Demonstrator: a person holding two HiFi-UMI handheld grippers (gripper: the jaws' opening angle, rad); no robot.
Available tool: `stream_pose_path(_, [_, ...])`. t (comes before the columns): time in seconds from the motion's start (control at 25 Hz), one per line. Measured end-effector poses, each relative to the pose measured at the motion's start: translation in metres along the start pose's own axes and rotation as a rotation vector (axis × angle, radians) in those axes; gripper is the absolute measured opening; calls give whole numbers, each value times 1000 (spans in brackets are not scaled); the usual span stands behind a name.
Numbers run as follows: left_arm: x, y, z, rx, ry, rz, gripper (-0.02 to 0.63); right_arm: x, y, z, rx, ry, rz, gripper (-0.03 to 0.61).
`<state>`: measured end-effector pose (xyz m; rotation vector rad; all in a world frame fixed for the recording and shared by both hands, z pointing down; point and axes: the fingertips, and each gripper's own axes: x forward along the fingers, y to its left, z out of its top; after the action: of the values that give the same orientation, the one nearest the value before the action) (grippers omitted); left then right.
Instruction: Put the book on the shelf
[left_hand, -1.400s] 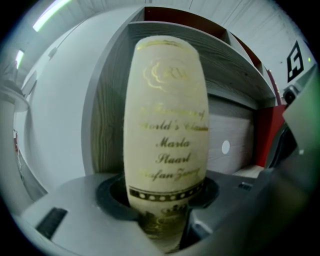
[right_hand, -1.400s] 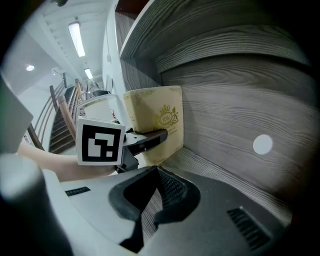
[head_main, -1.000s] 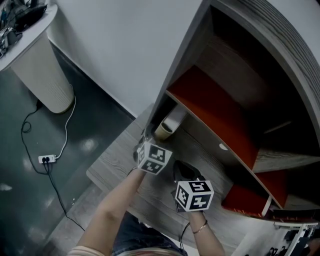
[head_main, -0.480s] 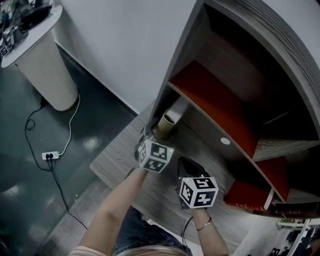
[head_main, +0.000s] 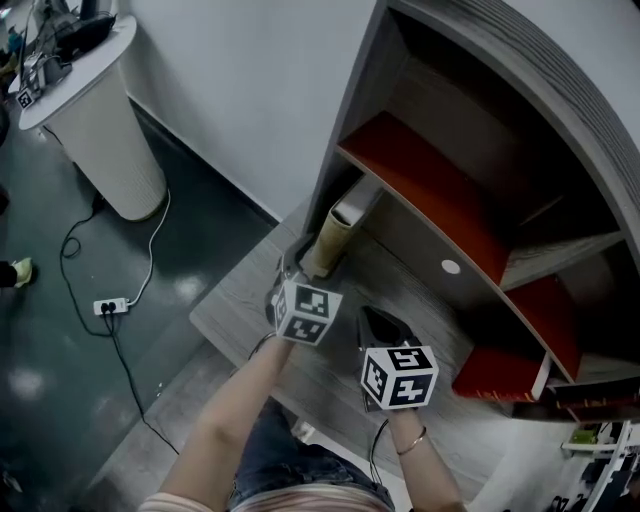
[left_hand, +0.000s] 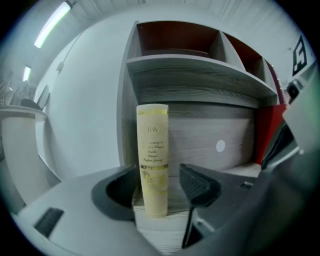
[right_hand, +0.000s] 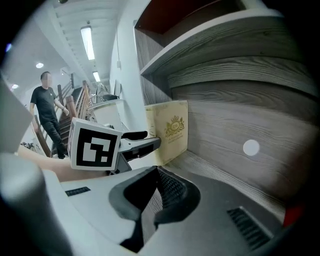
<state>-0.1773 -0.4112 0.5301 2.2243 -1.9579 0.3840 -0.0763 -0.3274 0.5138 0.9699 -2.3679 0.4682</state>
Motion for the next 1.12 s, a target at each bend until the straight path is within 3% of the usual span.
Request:
stream_pose_path(0.16, [-16,-7,1,-10,-2,0,261,-11,3,0,-6,-18,-1,9])
stream_pose_path(0.28, [-32,-13,6,-10,-19,-8,193,-17,7,-3,-4,-27,5,9])
stream_pose_path(0.76, [-76,-31,18,-3,-49,4,38,-45,11,-6,-9,-69,11,9])
stream_pose_path(1.12, [-111,-46,22,-19,-41,-19,12,-69,9,-12,15,-126,1,9])
